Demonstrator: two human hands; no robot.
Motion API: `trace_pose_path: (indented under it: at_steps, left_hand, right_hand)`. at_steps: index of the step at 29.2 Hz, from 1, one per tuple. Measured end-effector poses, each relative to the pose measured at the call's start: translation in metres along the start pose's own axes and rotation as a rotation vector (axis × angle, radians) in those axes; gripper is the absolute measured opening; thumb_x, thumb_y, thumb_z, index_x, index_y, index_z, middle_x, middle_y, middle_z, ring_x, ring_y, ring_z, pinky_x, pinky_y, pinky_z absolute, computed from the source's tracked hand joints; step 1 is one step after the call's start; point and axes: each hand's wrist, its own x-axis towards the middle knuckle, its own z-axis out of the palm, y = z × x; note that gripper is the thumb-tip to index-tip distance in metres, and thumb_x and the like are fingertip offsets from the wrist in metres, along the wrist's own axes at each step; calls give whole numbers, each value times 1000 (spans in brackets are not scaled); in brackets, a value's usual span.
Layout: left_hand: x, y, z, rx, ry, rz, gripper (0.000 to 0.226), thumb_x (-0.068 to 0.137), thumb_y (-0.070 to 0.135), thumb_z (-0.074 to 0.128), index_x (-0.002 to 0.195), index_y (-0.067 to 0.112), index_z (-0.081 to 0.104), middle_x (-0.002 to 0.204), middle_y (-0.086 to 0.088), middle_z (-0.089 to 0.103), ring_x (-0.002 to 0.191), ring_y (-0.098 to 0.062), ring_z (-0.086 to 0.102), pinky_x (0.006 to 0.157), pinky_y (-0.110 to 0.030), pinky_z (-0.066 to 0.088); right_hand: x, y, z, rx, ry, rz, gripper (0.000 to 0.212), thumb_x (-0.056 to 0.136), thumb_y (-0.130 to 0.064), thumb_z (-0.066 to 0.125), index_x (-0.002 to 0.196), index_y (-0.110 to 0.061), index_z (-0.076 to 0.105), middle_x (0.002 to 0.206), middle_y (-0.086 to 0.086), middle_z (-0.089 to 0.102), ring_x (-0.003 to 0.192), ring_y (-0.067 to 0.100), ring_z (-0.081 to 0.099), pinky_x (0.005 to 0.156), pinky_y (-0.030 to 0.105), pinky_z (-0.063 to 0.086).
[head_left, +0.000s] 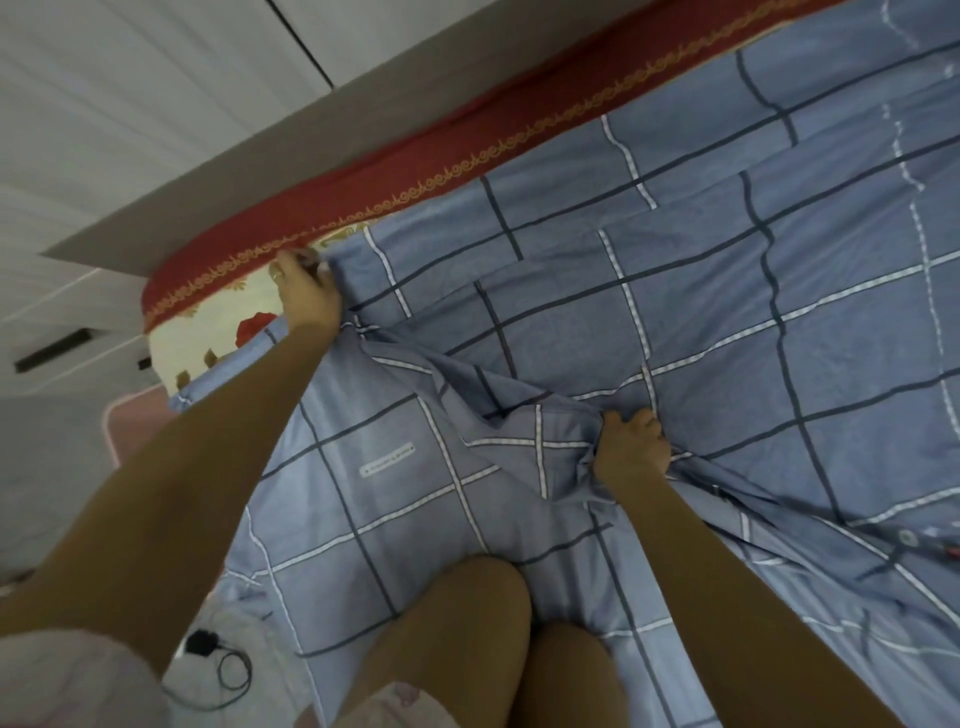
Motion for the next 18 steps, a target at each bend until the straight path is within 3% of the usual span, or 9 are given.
trace_pose_path:
  at_steps: [2, 4, 8, 12, 15, 18]
  left_hand:
    - [-27, 8, -1, 37, 92, -34, 51, 93, 25, 53, 136, 4, 34, 146, -20, 24, 131, -35, 33, 109, -46, 20]
    - [-70, 5, -5, 90, 27, 75, 69, 85, 23, 63, 142, 6, 28, 151, -17, 18, 139, -32, 22, 111, -55, 6]
    - [-147, -17, -2, 201, -159, 234, 91, 61, -1, 77, 140, -2, 32, 147, -29, 22, 133, -46, 27, 106, -60, 23]
    - [-148, -16, 19, 134, -276, 415, 88, 71, -10, 69, 146, 10, 27, 152, -27, 12, 116, -49, 47, 82, -58, 49]
    - [-125, 6, 36, 55, -341, 260, 71, 83, -1, 63, 145, 12, 31, 152, -20, 15, 126, -43, 39, 98, -51, 41]
    - [-96, 24, 41, 24, -297, 242, 51, 81, -3, 62, 130, 0, 47, 134, -27, 35, 108, -43, 50, 89, -50, 46]
  right_hand:
    - [3, 2, 0, -3, -7, 6, 47, 98, -29, 41, 140, -15, 29, 143, 23, 23, 131, 35, 31, 108, 39, 31]
    - [5, 2, -3, 30, -48, -6, 42, 99, -26, 40, 139, -12, 34, 144, 23, 27, 132, 34, 33, 107, 40, 33]
    - [3, 20, -35, 206, -46, -90, 32, 98, -20, 41, 127, -8, 49, 130, 17, 54, 118, 32, 52, 98, 38, 43]
    - [-2, 57, -97, 152, 259, -51, 30, 100, -14, 36, 128, -4, 41, 123, 20, 57, 112, 33, 56, 89, 38, 43]
    - [6, 71, -143, 51, 394, -36, 30, 99, -10, 36, 128, -6, 42, 124, 21, 55, 114, 34, 54, 90, 38, 43]
    - [26, 87, -185, 110, 483, 22, 29, 96, -10, 44, 124, -6, 52, 125, 22, 56, 116, 37, 53, 90, 38, 43]
